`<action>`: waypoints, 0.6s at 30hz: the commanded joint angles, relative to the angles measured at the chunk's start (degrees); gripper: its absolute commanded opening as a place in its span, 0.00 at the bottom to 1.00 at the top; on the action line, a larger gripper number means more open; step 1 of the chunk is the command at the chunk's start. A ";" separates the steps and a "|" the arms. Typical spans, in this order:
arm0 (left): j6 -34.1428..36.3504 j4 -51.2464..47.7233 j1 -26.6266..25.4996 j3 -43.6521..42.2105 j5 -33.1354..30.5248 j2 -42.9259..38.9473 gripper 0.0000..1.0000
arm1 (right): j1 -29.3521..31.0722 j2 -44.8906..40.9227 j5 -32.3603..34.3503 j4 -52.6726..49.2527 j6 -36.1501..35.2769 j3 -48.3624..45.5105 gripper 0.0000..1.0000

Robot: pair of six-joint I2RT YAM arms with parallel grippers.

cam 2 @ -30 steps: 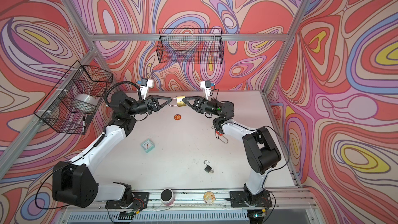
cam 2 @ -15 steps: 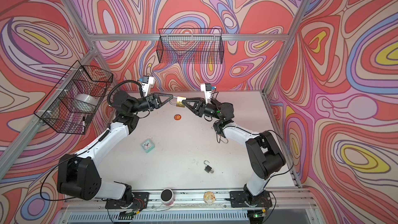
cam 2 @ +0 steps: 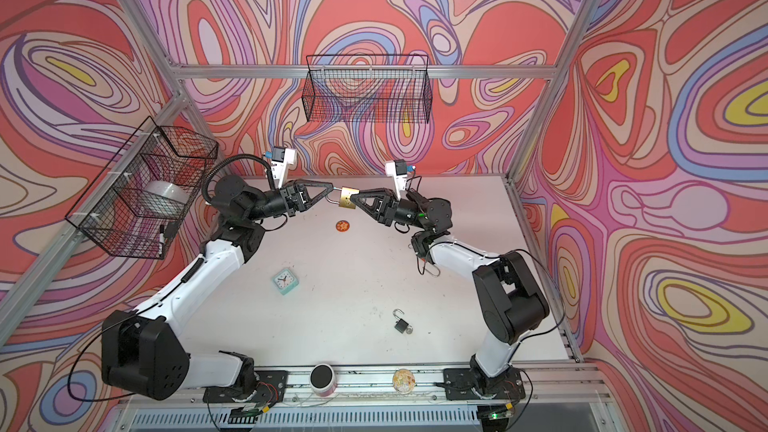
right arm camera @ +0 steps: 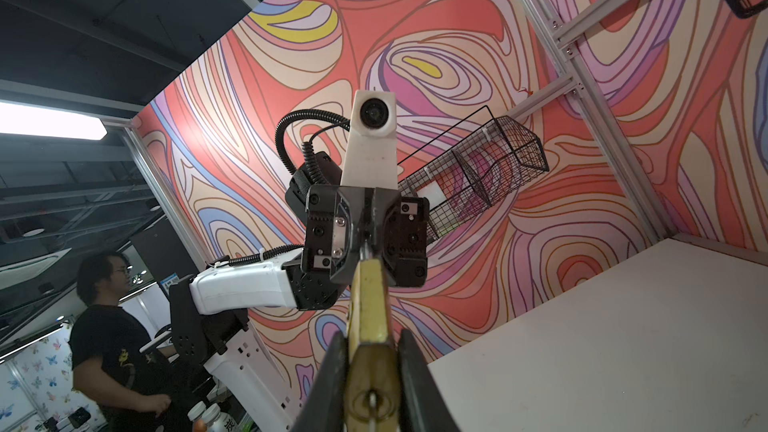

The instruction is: Lock with the key

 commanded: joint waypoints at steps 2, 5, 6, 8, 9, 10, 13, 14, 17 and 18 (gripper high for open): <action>1.85 -0.23 -6.31 -0.65 1.21 0.84 0.00 | 5.36 2.31 -0.62 -4.12 -2.04 4.47 0.00; -4.25 10.01 -7.81 -3.51 -0.79 2.76 0.00 | 7.23 8.15 0.66 4.98 4.29 7.51 0.00; -5.44 10.91 -7.31 -4.16 -0.86 2.44 0.00 | 6.32 8.45 1.65 8.08 6.29 6.93 0.00; -1.04 3.86 -7.24 -3.85 -0.81 0.74 0.00 | 5.71 6.86 0.46 4.75 4.35 6.07 0.00; 1.84 -0.55 -7.29 -3.23 -0.67 0.19 0.00 | 5.69 5.83 -0.67 0.72 1.94 6.41 0.00; 2.92 -1.84 -7.35 -2.83 -0.50 0.20 0.00 | 5.69 5.44 -1.27 -1.10 0.91 7.01 0.00; -2.23 4.65 -7.40 -3.10 0.73 1.71 0.00 | 4.50 5.80 -2.49 1.93 4.25 8.16 0.00; -2.28 4.66 -7.38 -2.94 0.89 1.74 0.00 | 3.80 5.76 -2.35 3.45 5.59 7.99 0.00; 1.06 -0.31 -7.79 -2.17 0.67 0.97 0.00 | 2.07 5.18 -2.55 6.09 8.10 6.81 0.00; 3.27 -2.99 -8.99 -2.14 -0.43 0.91 0.00 | 2.22 5.15 -2.19 3.99 6.46 6.93 0.00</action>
